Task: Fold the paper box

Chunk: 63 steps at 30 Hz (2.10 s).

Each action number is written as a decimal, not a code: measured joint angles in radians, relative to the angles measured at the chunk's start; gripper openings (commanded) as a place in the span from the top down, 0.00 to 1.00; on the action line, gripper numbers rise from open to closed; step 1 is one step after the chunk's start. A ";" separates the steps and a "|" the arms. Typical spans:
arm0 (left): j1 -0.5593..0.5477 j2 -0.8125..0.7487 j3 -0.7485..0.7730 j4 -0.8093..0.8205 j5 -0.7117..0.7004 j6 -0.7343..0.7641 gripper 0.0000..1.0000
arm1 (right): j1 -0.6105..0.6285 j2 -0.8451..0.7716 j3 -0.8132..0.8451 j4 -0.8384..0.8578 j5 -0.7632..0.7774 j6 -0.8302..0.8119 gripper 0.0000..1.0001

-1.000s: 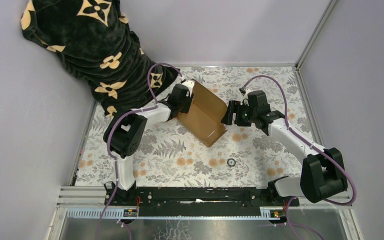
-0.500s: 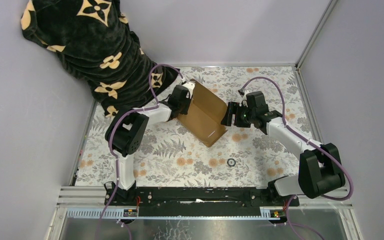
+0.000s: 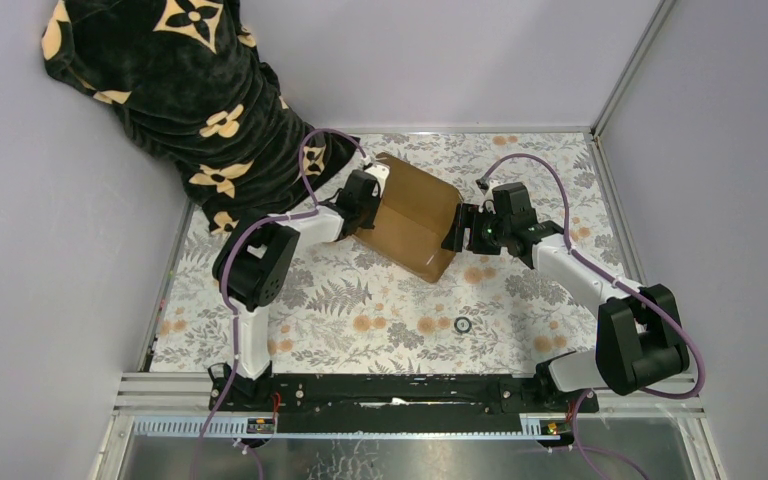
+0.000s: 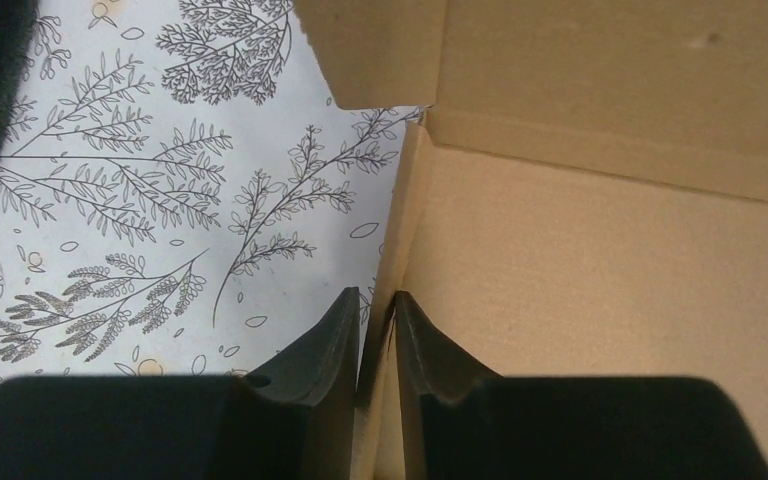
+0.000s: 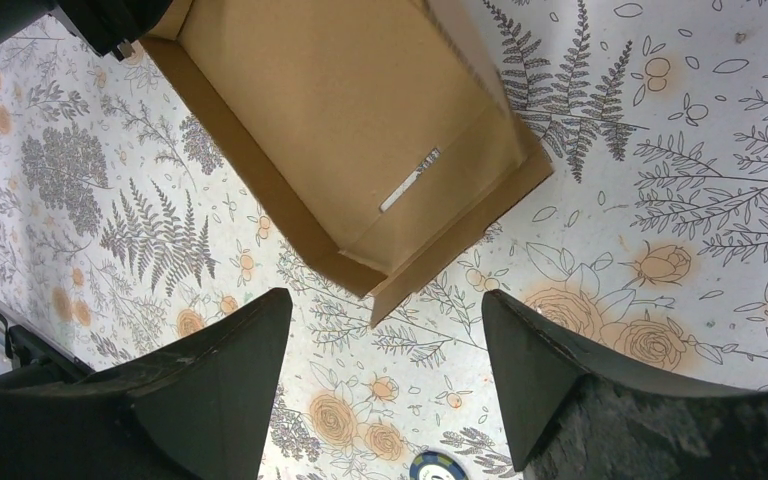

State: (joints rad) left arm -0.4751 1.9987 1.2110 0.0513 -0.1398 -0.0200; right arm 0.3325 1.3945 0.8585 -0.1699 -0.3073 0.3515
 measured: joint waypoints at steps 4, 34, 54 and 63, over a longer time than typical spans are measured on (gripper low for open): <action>0.000 0.001 0.008 -0.005 -0.015 -0.005 0.78 | 0.000 0.000 -0.001 0.003 -0.001 0.000 0.22; -0.162 -0.108 -0.156 -0.072 -0.373 -0.190 0.83 | -0.168 0.089 -0.020 -0.004 0.030 -0.009 0.32; -0.228 -0.138 -0.244 0.019 -0.422 -0.278 0.83 | -0.170 0.357 0.319 -0.028 0.001 -0.007 0.80; -0.238 -0.138 -0.248 0.025 -0.430 -0.302 0.84 | -0.169 0.443 0.335 -0.006 -0.079 0.034 0.84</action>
State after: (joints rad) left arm -0.7136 1.8610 0.9630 0.0761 -0.5697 -0.3222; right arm 0.1635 1.8374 1.1931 -0.1757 -0.3866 0.3851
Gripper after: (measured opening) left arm 0.171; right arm 0.169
